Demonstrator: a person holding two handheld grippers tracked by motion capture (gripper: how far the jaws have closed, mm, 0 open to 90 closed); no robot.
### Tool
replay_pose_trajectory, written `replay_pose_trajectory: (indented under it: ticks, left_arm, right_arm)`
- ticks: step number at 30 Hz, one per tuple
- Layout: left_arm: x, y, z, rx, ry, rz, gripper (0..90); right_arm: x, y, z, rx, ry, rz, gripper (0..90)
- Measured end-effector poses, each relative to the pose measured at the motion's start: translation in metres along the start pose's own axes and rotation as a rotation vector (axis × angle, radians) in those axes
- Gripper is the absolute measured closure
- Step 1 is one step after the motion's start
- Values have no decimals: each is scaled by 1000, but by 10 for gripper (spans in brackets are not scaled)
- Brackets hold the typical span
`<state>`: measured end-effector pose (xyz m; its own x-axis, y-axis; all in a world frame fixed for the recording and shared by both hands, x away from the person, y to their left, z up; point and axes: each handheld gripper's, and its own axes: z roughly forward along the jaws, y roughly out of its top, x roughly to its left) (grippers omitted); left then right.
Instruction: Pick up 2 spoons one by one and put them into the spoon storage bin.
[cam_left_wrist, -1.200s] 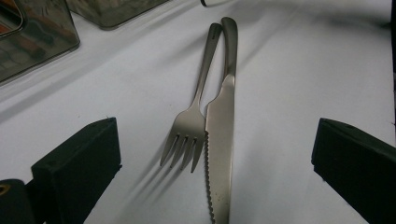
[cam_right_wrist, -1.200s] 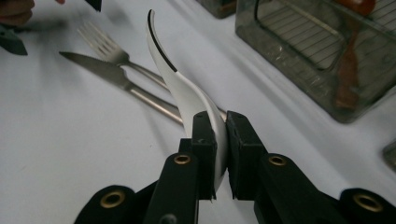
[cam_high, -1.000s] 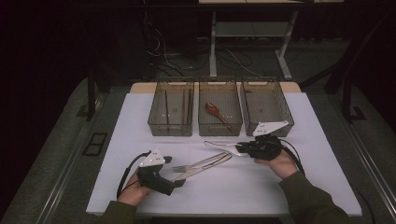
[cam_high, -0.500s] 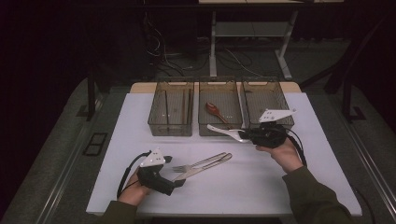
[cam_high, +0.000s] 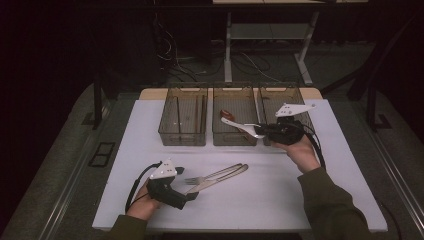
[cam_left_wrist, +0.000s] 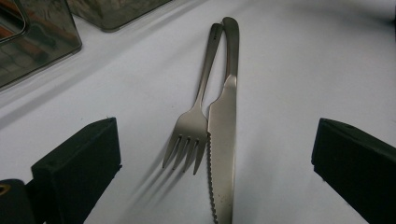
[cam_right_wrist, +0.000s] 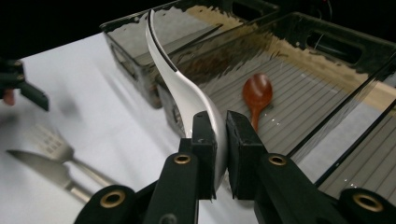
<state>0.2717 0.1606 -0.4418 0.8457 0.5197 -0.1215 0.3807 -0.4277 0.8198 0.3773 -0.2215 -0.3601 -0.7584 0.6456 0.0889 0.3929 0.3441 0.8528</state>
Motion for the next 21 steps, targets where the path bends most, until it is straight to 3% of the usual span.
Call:
replay_pose_trajectory:
  ticks: [2,5,13,19,21]
  left_arm:
    - [0,0,0,1,-1,0,5]
    - [0,0,0,-1,-4,1,4]
    - [-2,0,1,-12,-12,-12,5]
    - [-1,0,1,-12,-16,-10,5]
    - [-1,0,0,-9,-16,-6,4]
  right_arm:
    - [-3,4,5,-4,-3,-2,820]
    - [-7,12,14,33,-46,-33,820]
    - [-19,23,41,105,-79,-51,820]
    - [-26,20,61,194,-96,-54,816]
    - [-28,20,65,212,-69,-39,797]
